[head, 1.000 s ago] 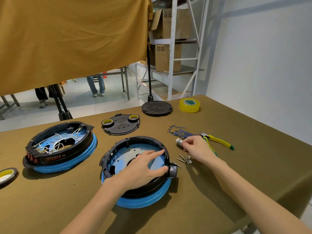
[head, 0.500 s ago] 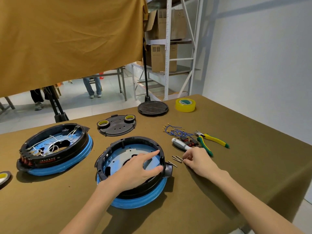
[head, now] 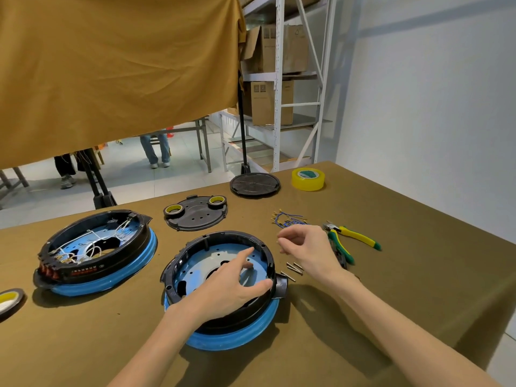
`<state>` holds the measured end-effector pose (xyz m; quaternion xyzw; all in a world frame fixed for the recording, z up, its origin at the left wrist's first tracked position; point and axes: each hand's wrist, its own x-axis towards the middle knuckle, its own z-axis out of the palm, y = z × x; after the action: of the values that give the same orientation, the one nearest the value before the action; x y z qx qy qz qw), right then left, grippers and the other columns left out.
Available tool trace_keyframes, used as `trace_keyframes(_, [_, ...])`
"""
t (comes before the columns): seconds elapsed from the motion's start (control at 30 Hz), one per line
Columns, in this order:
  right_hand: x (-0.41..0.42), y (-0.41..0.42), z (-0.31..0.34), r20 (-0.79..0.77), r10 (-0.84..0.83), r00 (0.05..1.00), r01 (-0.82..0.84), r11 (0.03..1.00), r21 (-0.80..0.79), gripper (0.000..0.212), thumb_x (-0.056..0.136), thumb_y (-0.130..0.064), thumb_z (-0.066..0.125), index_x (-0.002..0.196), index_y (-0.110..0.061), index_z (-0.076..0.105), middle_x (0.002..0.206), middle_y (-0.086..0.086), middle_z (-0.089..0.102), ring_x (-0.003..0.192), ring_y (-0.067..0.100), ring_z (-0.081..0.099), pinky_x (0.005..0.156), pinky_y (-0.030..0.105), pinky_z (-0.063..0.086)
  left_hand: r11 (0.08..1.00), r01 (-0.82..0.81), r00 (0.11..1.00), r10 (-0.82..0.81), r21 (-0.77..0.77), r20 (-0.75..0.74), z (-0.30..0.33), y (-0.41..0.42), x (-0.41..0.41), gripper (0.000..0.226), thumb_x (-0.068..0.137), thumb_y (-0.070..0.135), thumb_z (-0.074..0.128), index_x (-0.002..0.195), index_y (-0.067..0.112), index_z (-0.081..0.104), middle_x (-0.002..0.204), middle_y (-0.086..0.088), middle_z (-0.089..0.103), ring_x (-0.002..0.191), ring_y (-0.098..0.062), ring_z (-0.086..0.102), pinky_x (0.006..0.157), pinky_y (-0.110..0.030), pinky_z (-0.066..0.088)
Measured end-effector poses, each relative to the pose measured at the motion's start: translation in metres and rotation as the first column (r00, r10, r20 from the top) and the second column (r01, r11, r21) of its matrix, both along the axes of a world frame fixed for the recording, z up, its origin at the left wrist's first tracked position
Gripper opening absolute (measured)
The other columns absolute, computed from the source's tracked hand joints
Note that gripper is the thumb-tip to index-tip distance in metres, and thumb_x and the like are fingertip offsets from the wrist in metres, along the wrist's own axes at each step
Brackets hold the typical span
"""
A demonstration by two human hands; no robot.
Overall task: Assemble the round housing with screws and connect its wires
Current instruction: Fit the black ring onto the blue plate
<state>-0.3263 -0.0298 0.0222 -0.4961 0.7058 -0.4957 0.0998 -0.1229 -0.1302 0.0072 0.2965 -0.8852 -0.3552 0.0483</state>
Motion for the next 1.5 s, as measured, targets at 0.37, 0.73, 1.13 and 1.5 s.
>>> trace_keyframes(0.37, [0.008,-0.034,0.019,-0.276,0.150,0.949,-0.093,0.973,0.210,0.014,0.094,-0.016,0.071,0.103,-0.014,0.082,0.096,-0.003,0.078,0.085,0.005,0.069,0.080,0.018,0.056,0.998,-0.046,0.999,0.046,-0.050,-0.003,-0.001,0.003,0.000,0.101,0.071,0.094,0.048,0.152,0.035,0.039,0.154,0.012,0.047,0.134,-0.008,0.049,0.107,-0.030,0.046])
trace_keyframes(0.73, [0.013,-0.041,0.028,-0.380,0.198,0.904,-0.081,0.949,0.303,0.017,0.093,-0.010,0.067,0.101,-0.014,0.082,0.093,0.000,0.078,0.081,0.007,0.068,0.077,0.022,0.057,0.985,-0.135,0.991,0.134,-0.109,-0.019,0.002,0.008,0.001,0.114,0.072,0.089,0.057,0.159,0.026,0.018,0.162,0.003,0.036,0.140,-0.017,0.044,0.112,-0.040,0.047])
trace_keyframes(1.13, [0.028,-0.012,0.003,-0.298,0.009,0.955,0.011,0.998,0.068,0.010,0.104,-0.024,0.056,0.106,-0.021,0.065,0.093,-0.012,0.067,0.087,0.005,0.063,0.080,0.034,0.055,0.966,-0.016,0.996,-0.009,-0.259,-0.093,0.031,0.006,0.059,0.069,0.077,0.083,0.054,0.137,0.049,0.050,0.123,0.034,0.056,0.116,0.011,0.049,0.102,-0.023,0.044])
trace_keyframes(1.5, [0.042,-0.025,-0.008,-0.381,0.028,0.924,0.073,0.966,0.248,0.015,0.109,-0.026,0.044,0.113,-0.015,0.053,0.093,0.005,0.068,0.081,0.025,0.064,0.072,0.045,0.054,0.832,0.012,0.997,0.033,-0.555,0.071,0.000,0.023,0.072,0.083,0.079,0.087,0.047,0.149,0.044,0.038,0.140,0.028,0.052,0.126,0.004,0.045,0.115,-0.026,0.024])
